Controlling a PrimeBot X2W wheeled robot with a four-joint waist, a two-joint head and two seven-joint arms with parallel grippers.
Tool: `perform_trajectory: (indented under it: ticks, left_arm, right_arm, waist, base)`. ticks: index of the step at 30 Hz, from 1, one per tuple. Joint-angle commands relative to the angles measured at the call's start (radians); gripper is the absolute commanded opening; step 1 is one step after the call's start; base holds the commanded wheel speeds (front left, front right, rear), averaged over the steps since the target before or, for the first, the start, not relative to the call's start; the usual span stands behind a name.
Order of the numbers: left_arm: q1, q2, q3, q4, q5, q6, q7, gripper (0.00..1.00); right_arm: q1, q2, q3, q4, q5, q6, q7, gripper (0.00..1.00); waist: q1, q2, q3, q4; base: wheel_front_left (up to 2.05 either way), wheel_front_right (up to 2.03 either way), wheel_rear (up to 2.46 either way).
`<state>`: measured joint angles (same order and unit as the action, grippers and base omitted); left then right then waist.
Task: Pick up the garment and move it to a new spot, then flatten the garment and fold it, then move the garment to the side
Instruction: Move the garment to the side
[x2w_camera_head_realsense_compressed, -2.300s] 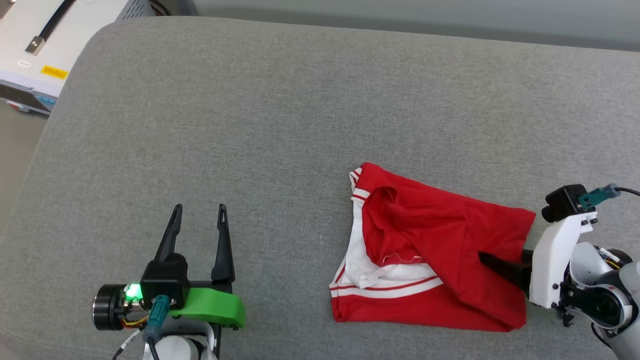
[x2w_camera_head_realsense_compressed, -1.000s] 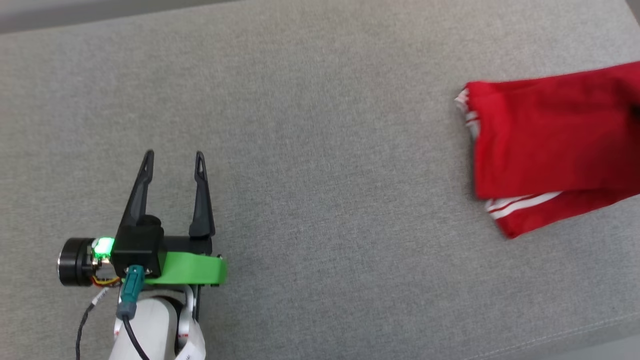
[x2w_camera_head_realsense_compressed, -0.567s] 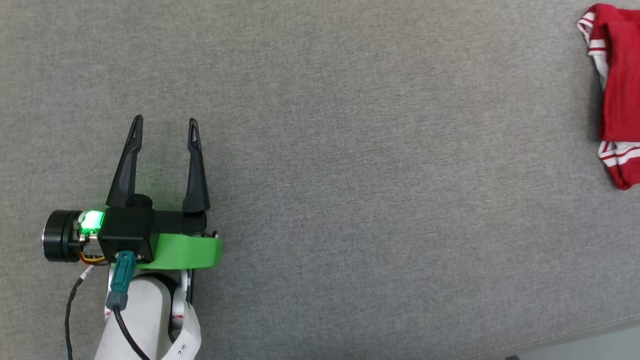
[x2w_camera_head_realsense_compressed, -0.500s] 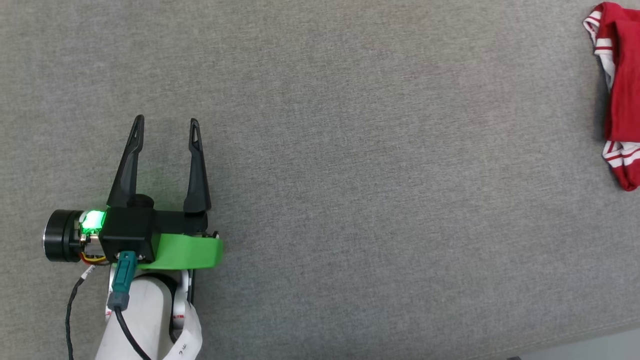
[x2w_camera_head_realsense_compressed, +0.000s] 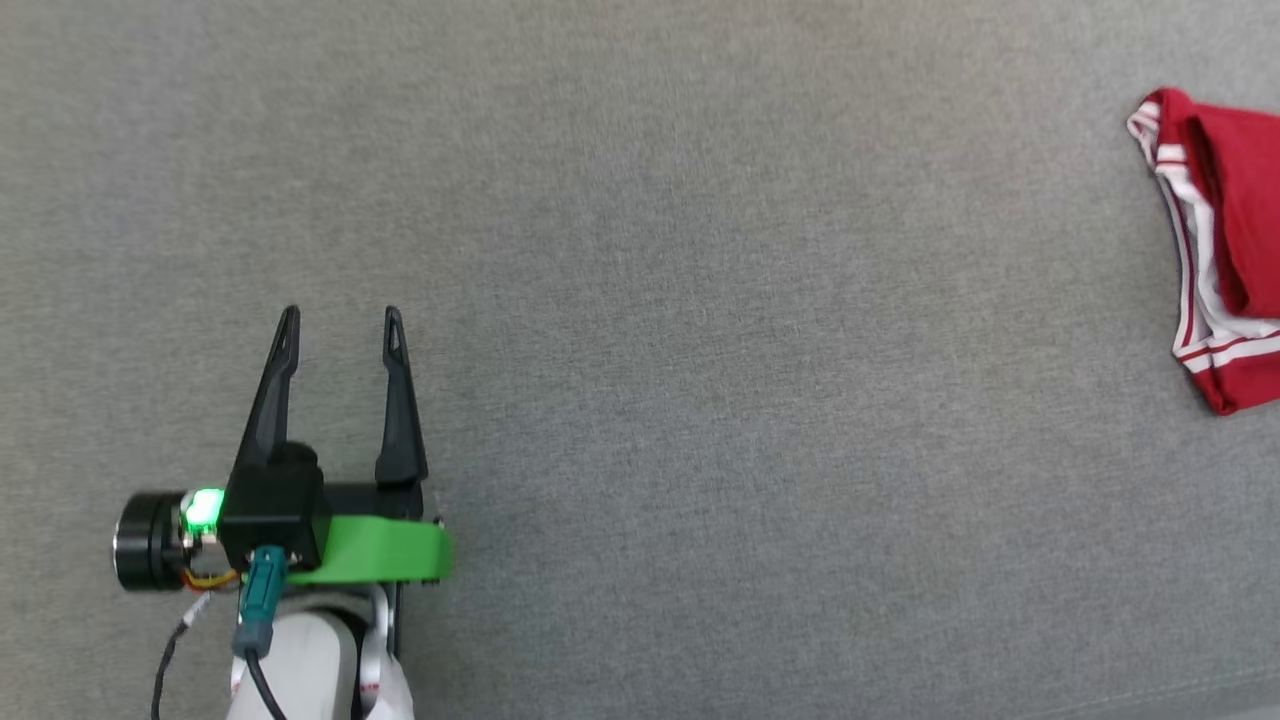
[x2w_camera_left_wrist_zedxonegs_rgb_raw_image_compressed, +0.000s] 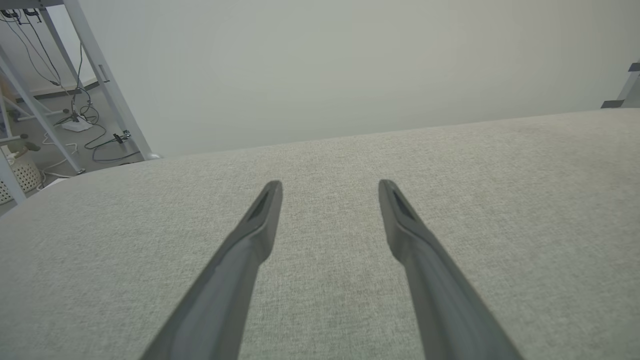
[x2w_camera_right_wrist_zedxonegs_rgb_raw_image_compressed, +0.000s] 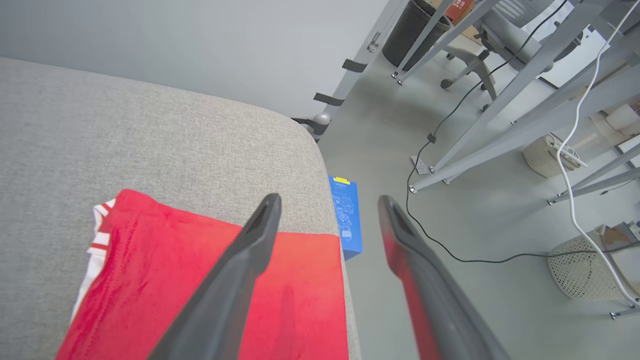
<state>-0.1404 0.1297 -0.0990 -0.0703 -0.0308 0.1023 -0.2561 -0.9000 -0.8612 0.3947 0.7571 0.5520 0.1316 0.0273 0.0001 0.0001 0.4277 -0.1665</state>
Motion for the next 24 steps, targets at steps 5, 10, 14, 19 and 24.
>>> perform_trajectory:
  ticks: [5, 10, 14, 19, 24]
  left_arm:
    - [0.086, -0.009, 0.015, 0.008, -0.019, 0.015, -0.006, 1.0]
    - [0.128, -0.014, 0.022, 0.012, -0.032, 0.014, -0.006, 1.0]
    - [0.148, -0.017, 0.026, 0.018, -0.037, 0.013, -0.006, 1.0]
    - [0.166, -0.021, 0.021, 0.041, -0.041, 0.003, -0.006, 1.0]
    - [0.177, -0.023, 0.026, 0.058, -0.055, -0.008, -0.006, 1.0]
  right_arm:
    - [0.088, 0.095, -0.088, -0.091, -0.101, -0.001, -0.176, 1.0]
    - [0.183, 0.199, -0.192, -0.217, -0.175, -0.001, -0.25, 1.0]
    - [0.283, 0.305, -0.268, -0.357, -0.237, -0.001, -0.273, 1.0]
    - [0.484, 0.508, -0.346, -0.557, -0.32, -0.001, -0.284, 1.0]
    - [0.616, 0.603, -0.353, -0.598, -0.324, -0.001, -0.286, 1.0]
  waist:
    - [-0.0001, -0.0001, -0.164, 0.056]
    - [-0.0001, -0.0001, -0.225, 0.088]
    - [-0.0001, -0.0001, -0.264, 0.114]
    - [-0.0001, -0.0001, -0.318, 0.156]
    - [-0.0001, -0.0001, -0.349, 0.178]
  base:
    - [0.0, 0.0, 0.0]
    - [0.0, 0.0, 0.0]
    - [0.0, 0.0, 0.0]
    - [0.0, 0.0, 0.0]
    - [0.0, 0.0, 0.0]
